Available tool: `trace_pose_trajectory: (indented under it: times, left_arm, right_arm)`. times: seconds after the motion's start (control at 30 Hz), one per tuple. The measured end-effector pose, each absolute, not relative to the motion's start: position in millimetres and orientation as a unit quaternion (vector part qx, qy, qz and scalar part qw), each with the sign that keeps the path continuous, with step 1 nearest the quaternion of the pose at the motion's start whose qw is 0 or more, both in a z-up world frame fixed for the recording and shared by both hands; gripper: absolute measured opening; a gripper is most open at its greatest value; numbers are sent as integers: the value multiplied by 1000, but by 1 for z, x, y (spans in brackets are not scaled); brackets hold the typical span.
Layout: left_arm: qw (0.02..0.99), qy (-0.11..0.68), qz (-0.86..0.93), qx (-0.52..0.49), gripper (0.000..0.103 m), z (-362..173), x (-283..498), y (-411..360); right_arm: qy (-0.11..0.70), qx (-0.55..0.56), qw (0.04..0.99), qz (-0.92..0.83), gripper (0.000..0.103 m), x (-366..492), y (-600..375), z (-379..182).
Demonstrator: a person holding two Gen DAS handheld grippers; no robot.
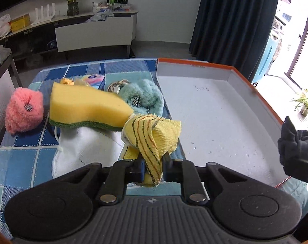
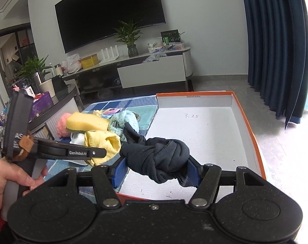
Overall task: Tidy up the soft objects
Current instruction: 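Carry the navy cloth toward the white box while the left gripper grasps the yellow striped towel, then move both held cloths over the white box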
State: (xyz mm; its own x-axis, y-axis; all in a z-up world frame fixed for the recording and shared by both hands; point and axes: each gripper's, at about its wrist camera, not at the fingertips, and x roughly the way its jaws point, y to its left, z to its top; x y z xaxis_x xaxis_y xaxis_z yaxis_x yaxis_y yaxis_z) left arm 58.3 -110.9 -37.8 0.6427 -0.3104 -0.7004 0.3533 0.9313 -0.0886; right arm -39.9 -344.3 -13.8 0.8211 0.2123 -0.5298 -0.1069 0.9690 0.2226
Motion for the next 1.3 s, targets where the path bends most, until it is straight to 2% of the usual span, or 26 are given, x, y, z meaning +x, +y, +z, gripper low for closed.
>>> trace_pose_trajectory:
  times: [0.3,0.73,1.3]
  left_arm:
    - [920,344,-187,11,17,5,33,-119]
    - [927,330,-177,5,17,26,23,-133]
    - [918,352,-181,14,17,6,55,-153]
  right_arm:
    - [264,93,956,83,74,-53,-344,6]
    - [241,90,964,64,74,-55,-350,42]
    - [262,101,958,52,74,-12,-365,37]
